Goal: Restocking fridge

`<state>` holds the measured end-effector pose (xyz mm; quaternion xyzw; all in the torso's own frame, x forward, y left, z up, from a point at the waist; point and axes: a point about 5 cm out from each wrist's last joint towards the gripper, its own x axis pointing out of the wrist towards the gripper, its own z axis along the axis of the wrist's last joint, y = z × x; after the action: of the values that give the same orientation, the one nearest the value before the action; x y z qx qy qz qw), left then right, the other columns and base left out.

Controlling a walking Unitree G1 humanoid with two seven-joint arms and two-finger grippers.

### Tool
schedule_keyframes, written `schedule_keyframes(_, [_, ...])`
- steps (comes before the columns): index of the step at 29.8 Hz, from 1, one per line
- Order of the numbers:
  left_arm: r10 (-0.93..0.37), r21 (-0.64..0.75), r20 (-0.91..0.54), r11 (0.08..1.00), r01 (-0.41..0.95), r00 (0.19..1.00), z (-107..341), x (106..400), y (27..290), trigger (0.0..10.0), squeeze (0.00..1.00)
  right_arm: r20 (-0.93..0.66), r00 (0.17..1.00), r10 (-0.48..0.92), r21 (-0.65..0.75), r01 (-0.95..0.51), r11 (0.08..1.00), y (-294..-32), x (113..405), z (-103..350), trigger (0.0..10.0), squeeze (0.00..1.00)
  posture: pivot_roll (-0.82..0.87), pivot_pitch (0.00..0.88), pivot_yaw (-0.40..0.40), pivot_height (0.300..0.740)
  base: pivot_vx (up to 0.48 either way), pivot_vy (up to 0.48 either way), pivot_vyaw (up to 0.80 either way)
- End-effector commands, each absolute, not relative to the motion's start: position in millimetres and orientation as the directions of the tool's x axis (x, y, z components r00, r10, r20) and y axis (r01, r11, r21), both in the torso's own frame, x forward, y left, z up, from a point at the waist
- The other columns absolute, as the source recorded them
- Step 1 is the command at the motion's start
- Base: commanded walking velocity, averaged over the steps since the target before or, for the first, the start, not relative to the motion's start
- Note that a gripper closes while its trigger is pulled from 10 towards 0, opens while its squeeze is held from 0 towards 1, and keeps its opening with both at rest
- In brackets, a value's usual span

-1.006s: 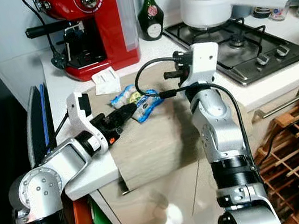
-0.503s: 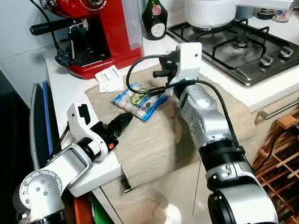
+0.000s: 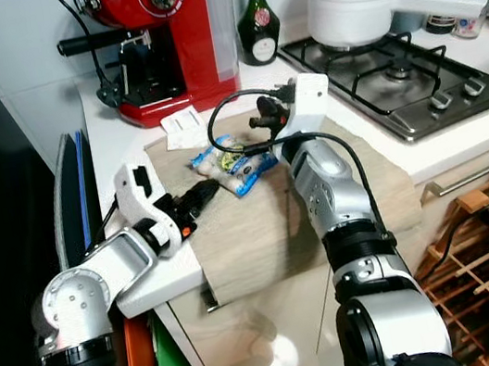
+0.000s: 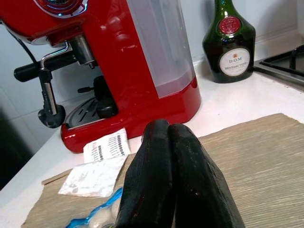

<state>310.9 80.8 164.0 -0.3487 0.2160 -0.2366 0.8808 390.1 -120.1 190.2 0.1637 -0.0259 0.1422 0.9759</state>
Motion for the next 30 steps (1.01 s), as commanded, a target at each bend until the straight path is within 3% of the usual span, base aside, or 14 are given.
schedule_keyframes(1, [-0.584, -0.716, -0.213, 0.639, 0.282, 0.783, 168.1, 314.3, 72.7, 10.0, 1.00, 0.120, 0.951, 0.285, 0.320, -0.309, 0.896, -114.4, 391.7, 195.9, 10.0, 0.00, -0.08, 0.000, 0.025, 0.740, 0.000, 0.000, 0.00])
schedule_keyframes(13, [-0.596, -0.763, -0.195, 0.591, 0.261, 0.779, 165.1, 328.5, 57.0, 10.0, 1.00, 0.095, 0.949, 0.301, 0.365, -0.315, 0.876, -107.5, 390.3, 188.2, 10.0, 0.00, -0.10, 0.000, 0.033, 0.740, 0.000, 0.000, 0.00])
schedule_keyframes(16, [-0.587, -0.698, -0.186, 0.644, 0.315, 0.788, 169.3, 328.6, 59.2, 10.0, 1.00, 0.111, 0.949, 0.295, 0.332, -0.316, 0.889, -109.0, 388.3, 189.9, 10.0, 0.00, -0.10, 0.000, 0.033, 0.740, 0.000, 0.000, 0.00])
schedule_keyframes(17, [-0.588, -0.687, -0.177, 0.648, 0.328, 0.789, 171.3, 327.1, 61.1, 10.0, 0.86, 0.140, 0.951, 0.277, 0.301, -0.307, 0.903, -113.5, 385.8, 195.3, 10.0, 0.00, -0.10, 0.000, 0.033, 0.740, 0.000, 0.000, 0.00])
schedule_keyframes(19, [-0.587, -0.683, -0.175, 0.650, 0.332, 0.790, 172.0, 326.6, 62.0, 10.0, 0.86, 0.153, 0.951, 0.268, 0.293, -0.303, 0.907, -115.3, 384.8, 197.7, 10.0, 0.00, -0.10, 0.000, 0.033, 0.740, 0.000, 0.000, 0.00])
schedule_keyframes(20, [-0.586, -0.686, -0.174, 0.649, 0.330, 0.792, 172.0, 325.0, 62.8, 10.0, 0.00, 0.182, 0.952, 0.246, 0.261, -0.288, 0.921, -120.6, 377.8, 201.9, 10.0, 0.00, -0.08, 0.000, 0.022, 0.740, 0.000, 0.000, 0.00])
schedule_keyframes(27, [-0.574, -0.680, -0.169, 0.656, 0.327, 0.801, 171.2, 324.1, 65.1, 10.0, 0.00, 0.259, 0.952, 0.162, 0.202, -0.217, 0.955, -137.9, 364.9, 211.5, 10.0, 0.00, -0.09, 0.000, 0.021, 0.740, 0.000, 0.000, 0.00])
schedule_keyframes(30, [-0.549, -0.457, -0.171, 0.780, 0.428, 0.818, 172.9, 323.2, 68.3, 10.0, 0.00, 0.278, 0.957, 0.079, 0.190, -0.135, 0.973, -158.1, 369.6, 218.5, 10.0, 0.00, -0.09, 0.000, 0.023, 0.740, 0.000, 0.000, 0.00])
